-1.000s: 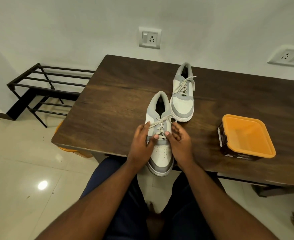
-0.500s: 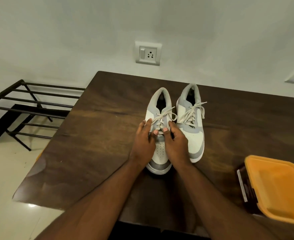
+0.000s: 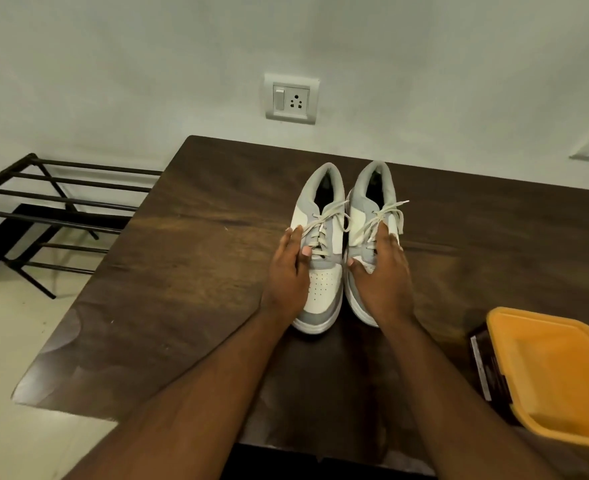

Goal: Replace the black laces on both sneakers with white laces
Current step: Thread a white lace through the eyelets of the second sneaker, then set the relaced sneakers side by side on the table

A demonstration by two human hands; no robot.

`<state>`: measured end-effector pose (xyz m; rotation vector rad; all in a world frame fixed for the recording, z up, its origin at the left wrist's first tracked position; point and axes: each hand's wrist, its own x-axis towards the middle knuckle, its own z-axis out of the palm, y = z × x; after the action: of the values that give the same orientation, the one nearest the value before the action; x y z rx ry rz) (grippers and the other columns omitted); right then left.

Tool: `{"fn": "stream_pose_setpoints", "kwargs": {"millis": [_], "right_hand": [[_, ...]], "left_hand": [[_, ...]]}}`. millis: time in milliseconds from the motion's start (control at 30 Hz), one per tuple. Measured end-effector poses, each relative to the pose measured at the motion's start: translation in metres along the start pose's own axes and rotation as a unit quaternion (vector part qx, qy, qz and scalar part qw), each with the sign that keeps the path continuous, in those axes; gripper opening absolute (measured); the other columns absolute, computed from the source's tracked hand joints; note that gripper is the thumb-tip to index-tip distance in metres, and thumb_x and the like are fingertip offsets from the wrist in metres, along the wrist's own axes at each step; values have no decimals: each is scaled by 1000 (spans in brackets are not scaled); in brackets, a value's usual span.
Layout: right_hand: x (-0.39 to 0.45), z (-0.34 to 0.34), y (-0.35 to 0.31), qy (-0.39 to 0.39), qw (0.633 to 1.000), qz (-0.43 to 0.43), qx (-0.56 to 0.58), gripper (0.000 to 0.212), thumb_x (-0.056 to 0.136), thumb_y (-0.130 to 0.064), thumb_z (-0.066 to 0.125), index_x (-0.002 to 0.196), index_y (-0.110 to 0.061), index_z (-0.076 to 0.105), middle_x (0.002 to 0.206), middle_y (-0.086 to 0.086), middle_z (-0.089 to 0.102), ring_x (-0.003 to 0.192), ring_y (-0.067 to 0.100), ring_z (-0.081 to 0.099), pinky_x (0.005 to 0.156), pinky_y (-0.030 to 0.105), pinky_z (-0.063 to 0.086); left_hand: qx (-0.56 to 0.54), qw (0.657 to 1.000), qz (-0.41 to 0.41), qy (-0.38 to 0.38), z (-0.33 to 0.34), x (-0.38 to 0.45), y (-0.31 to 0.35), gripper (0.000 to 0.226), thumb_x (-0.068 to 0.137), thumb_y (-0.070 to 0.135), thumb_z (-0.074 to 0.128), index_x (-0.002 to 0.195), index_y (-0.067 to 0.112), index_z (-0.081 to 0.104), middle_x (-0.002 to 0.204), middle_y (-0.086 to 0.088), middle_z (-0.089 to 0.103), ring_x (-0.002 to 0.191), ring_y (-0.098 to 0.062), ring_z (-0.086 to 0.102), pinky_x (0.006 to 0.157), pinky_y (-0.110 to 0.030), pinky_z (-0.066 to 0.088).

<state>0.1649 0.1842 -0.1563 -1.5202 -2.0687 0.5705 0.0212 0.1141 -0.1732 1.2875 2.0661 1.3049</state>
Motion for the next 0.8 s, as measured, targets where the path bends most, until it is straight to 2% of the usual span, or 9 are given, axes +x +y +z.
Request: {"fn": "stream_pose_setpoints", "kwargs": {"millis": [67, 200, 300, 400, 467, 533, 600, 700, 800], "right_hand": [[-7, -4, 1, -10, 1000, 0, 11, 83, 88, -32, 66, 154, -23, 15, 158, 7, 26, 145, 26, 25, 114, 48, 30], [-43, -13, -1, -25, 999, -5, 38, 84, 87, -27, 67, 153, -23, 16, 157, 5, 28, 144, 25, 28, 114, 46, 31], [-77, -15, -9, -14, 999, -2, 53, 84, 85, -22, 69, 153, -21, 19, 156, 7, 30, 143, 25, 30, 114, 44, 31], [-115, -12, -22, -25, 998, 0, 55, 86, 85, -21, 71, 153, -21, 18, 155, 9, 31, 144, 26, 28, 115, 43, 29], [-126, -18, -26, -70, 988, 28, 136, 82, 87, -19, 69, 153, -23, 20, 156, 2, 29, 145, 19, 26, 116, 39, 28], [-122, -33, -21, -98, 958, 90, 255, 71, 90, -11, 65, 150, -23, 30, 151, -7, 34, 138, 12, 36, 113, 34, 33], [-117, -45, -12, -95, 957, 102, 255, 58, 91, -6, 60, 145, -18, 41, 146, -1, 45, 132, 17, 46, 110, 38, 39], [-123, -43, -16, -99, 969, 110, 195, 47, 92, -1, 53, 138, -9, 50, 138, 6, 54, 127, 22, 50, 104, 29, 41], [-130, -30, -27, -107, 962, 111, 227, 50, 88, 4, 53, 136, -9, 52, 133, 5, 57, 122, 20, 54, 104, 36, 44]], "left_hand": [[0, 1000, -2, -1, -3, -12, 3, 48, 105, 29, 35, 151, 14, 34, 158, -4, 30, 147, -12, 20, 103, 0, 7], [-3, 1000, 3, -21, -17, -43, 4, 47, 105, 28, 36, 150, 15, 35, 157, -4, 31, 147, -13, 21, 111, -14, 14], [31, 999, 5, -23, -32, -61, 1, 45, 105, 28, 38, 149, 20, 38, 157, -8, 30, 146, -21, 25, 112, -23, 21], [206, 978, 28, 32, -55, -77, 4, 45, 103, 34, 40, 147, 26, 41, 141, -16, 39, 121, -29, 45, 101, -42, 43], [245, 969, 29, 32, -72, -88, 14, 49, 102, 37, 41, 149, 23, 36, 124, -13, 45, 101, -24, 50, 88, -42, 49], [286, 958, 19, 18, -81, -101, 26, 58, 99, 50, 39, 148, 20, 34, 122, -11, 49, 102, -23, 52, 87, -40, 47], [344, 939, -12, -18, -78, -117, 41, 78, 90, 72, 32, 149, 20, 29, 136, -13, 46, 120, -28, 48, 96, -43, 39], [351, 924, -93, -117, -61, -137, 59, 122, 67, 94, 34, 155, 18, -1, 160, -17, 11, 146, -36, 17, 113, -53, 21], [358, 910, -133, -165, -60, -126, 57, 137, 62, 90, 52, 151, 15, -21, 161, -20, -13, 148, -42, -6, 115, -62, 5]]}}
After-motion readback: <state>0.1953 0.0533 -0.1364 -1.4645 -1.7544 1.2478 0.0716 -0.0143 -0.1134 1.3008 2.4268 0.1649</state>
